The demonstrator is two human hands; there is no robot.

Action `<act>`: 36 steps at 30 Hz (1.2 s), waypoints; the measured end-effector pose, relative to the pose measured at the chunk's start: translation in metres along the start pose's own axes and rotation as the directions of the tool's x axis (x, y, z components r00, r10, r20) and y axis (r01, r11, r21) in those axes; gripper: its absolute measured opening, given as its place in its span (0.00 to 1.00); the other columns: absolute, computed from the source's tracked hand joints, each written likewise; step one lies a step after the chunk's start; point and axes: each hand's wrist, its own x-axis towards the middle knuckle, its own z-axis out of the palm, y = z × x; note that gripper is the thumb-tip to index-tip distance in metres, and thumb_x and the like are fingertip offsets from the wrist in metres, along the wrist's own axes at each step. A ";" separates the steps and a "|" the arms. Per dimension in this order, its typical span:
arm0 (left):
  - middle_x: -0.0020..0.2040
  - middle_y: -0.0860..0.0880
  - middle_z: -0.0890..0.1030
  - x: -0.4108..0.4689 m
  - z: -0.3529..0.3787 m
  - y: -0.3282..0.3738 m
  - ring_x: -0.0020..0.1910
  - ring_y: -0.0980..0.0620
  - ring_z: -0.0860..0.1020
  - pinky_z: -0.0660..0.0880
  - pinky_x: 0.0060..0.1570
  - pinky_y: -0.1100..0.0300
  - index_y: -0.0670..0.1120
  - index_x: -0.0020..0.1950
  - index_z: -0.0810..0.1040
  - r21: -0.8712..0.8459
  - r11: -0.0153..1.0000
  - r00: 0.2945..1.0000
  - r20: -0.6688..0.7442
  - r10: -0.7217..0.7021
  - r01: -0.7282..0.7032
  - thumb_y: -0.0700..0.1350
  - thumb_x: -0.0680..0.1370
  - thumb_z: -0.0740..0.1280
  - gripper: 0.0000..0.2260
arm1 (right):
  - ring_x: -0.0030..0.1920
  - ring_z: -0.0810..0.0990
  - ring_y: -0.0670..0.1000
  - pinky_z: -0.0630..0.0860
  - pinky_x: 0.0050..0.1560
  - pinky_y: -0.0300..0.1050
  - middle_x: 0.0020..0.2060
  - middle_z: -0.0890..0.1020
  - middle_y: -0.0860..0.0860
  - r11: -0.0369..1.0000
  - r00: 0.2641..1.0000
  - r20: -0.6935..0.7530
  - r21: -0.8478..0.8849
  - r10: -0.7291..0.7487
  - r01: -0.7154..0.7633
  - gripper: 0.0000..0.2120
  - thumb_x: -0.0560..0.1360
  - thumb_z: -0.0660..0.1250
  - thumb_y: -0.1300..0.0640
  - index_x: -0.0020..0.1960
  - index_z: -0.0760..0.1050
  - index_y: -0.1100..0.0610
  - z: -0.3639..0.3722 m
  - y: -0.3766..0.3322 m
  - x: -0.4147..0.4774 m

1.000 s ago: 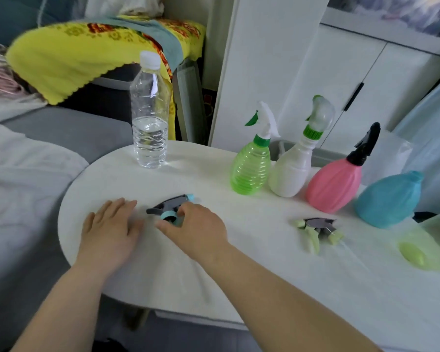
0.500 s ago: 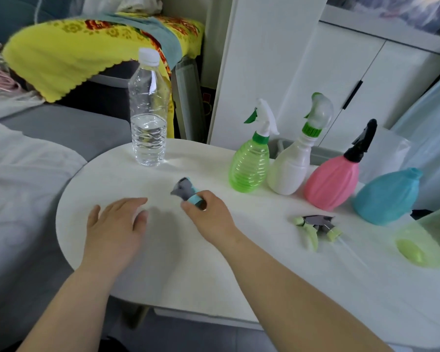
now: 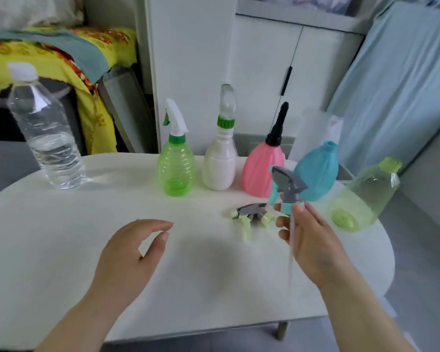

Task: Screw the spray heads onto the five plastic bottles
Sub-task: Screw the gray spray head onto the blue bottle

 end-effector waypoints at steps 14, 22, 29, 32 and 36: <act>0.48 0.60 0.76 0.101 0.154 0.162 0.50 0.65 0.71 0.63 0.50 0.77 0.46 0.56 0.76 -0.268 0.933 0.932 0.205 0.300 -0.241 0.40 0.75 0.61 0.11 | 0.30 0.77 0.44 0.70 0.37 0.42 0.31 0.83 0.45 0.997 0.990 -0.142 0.071 -0.011 0.021 0.09 0.73 0.59 0.59 0.46 0.77 0.51 -0.118 -0.011 0.004; 0.63 0.46 0.74 0.176 0.232 0.188 0.60 0.50 0.72 0.64 0.54 0.64 0.43 0.63 0.69 -0.233 0.971 0.966 0.258 0.016 0.046 0.47 0.73 0.66 0.19 | 0.29 0.75 0.44 0.73 0.30 0.36 0.32 0.83 0.47 0.961 0.994 -0.104 0.271 -0.034 0.061 0.13 0.62 0.62 0.53 0.45 0.77 0.53 -0.141 -0.014 0.007; 0.44 0.54 0.78 0.184 0.259 0.180 0.48 0.50 0.75 0.70 0.41 0.63 0.46 0.49 0.73 -0.245 0.966 0.935 0.355 0.006 0.087 0.48 0.70 0.70 0.12 | 0.30 0.74 0.45 0.70 0.33 0.38 0.34 0.82 0.47 0.947 0.997 -0.073 0.319 -0.022 0.044 0.15 0.63 0.68 0.56 0.50 0.75 0.55 -0.138 -0.011 0.017; 0.33 0.56 0.73 0.180 0.264 0.179 0.38 0.53 0.73 0.68 0.35 0.66 0.51 0.37 0.73 -0.395 0.908 0.953 0.301 -0.014 0.138 0.46 0.71 0.69 0.06 | 0.29 0.74 0.45 0.71 0.32 0.37 0.32 0.82 0.46 0.929 0.998 -0.051 0.367 -0.031 0.048 0.12 0.64 0.62 0.53 0.46 0.76 0.54 -0.136 -0.009 0.020; 0.34 0.54 0.75 0.171 0.260 0.178 0.37 0.54 0.74 0.70 0.37 0.66 0.49 0.41 0.76 -0.505 0.850 0.967 0.254 -0.019 0.149 0.45 0.71 0.69 0.03 | 0.29 0.74 0.45 0.72 0.32 0.37 0.32 0.82 0.47 0.914 0.997 -0.060 0.400 -0.050 0.069 0.11 0.64 0.61 0.53 0.44 0.76 0.53 -0.137 -0.010 0.019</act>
